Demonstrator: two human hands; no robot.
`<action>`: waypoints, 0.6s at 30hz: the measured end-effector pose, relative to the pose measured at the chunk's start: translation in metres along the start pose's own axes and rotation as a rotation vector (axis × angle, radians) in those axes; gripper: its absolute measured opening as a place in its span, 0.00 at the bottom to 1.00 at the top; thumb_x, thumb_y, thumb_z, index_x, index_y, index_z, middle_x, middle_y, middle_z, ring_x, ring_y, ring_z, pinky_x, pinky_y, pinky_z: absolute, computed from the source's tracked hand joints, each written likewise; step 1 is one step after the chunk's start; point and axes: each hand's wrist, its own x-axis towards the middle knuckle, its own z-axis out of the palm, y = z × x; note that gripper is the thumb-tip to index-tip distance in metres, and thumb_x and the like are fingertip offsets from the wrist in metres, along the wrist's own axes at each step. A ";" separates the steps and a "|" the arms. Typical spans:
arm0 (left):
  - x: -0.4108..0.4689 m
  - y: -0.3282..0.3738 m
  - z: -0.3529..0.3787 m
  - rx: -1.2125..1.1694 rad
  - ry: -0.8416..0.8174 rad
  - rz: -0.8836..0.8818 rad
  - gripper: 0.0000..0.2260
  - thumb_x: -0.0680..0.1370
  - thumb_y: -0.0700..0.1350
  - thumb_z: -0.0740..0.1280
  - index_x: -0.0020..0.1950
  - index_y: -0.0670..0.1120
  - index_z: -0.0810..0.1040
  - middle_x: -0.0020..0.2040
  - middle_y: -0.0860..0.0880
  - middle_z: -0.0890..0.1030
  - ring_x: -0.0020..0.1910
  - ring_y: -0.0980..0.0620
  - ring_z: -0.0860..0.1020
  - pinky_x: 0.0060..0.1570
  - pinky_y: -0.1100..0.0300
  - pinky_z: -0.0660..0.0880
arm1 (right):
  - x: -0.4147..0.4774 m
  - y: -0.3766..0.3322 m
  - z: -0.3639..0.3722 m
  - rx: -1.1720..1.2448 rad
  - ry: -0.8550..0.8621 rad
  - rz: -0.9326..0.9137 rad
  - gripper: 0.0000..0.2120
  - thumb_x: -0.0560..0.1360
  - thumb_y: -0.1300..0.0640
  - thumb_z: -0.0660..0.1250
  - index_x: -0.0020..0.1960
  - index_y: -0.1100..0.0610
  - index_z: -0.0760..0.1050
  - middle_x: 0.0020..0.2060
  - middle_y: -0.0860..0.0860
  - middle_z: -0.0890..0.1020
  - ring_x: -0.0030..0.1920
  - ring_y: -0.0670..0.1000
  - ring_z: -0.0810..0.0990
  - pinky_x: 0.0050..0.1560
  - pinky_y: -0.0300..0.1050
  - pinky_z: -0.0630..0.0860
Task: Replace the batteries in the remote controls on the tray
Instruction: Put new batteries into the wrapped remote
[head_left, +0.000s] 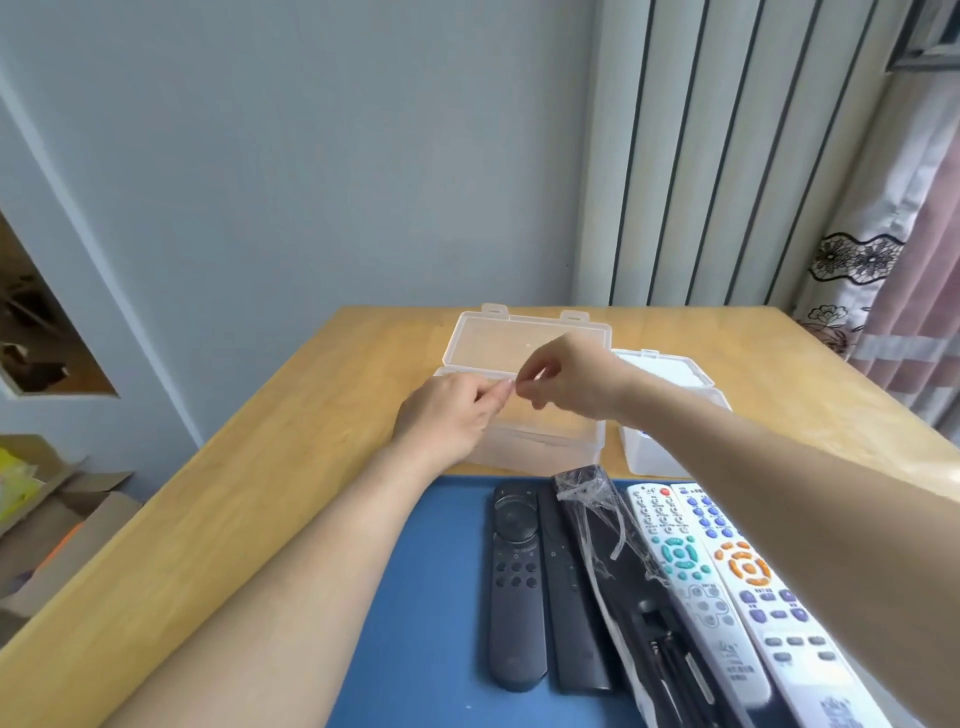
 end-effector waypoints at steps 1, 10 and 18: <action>-0.001 0.001 -0.001 -0.070 0.049 0.000 0.23 0.80 0.60 0.58 0.36 0.44 0.74 0.29 0.52 0.71 0.33 0.48 0.70 0.31 0.56 0.63 | -0.007 0.001 -0.003 0.165 0.071 0.008 0.04 0.76 0.58 0.71 0.44 0.58 0.82 0.31 0.48 0.81 0.27 0.46 0.70 0.28 0.37 0.67; -0.046 0.051 -0.029 -0.923 0.112 -0.186 0.09 0.76 0.47 0.71 0.40 0.44 0.77 0.28 0.51 0.78 0.26 0.55 0.69 0.26 0.65 0.66 | -0.107 -0.008 -0.020 1.200 0.082 0.083 0.10 0.77 0.76 0.60 0.51 0.69 0.79 0.40 0.61 0.83 0.38 0.51 0.83 0.45 0.38 0.82; -0.136 0.102 -0.026 -1.135 -0.209 -0.115 0.13 0.83 0.46 0.59 0.48 0.49 0.83 0.33 0.48 0.75 0.25 0.58 0.62 0.23 0.69 0.53 | -0.180 -0.018 -0.005 0.850 0.249 0.015 0.08 0.70 0.60 0.74 0.43 0.64 0.79 0.34 0.60 0.85 0.31 0.52 0.81 0.34 0.40 0.79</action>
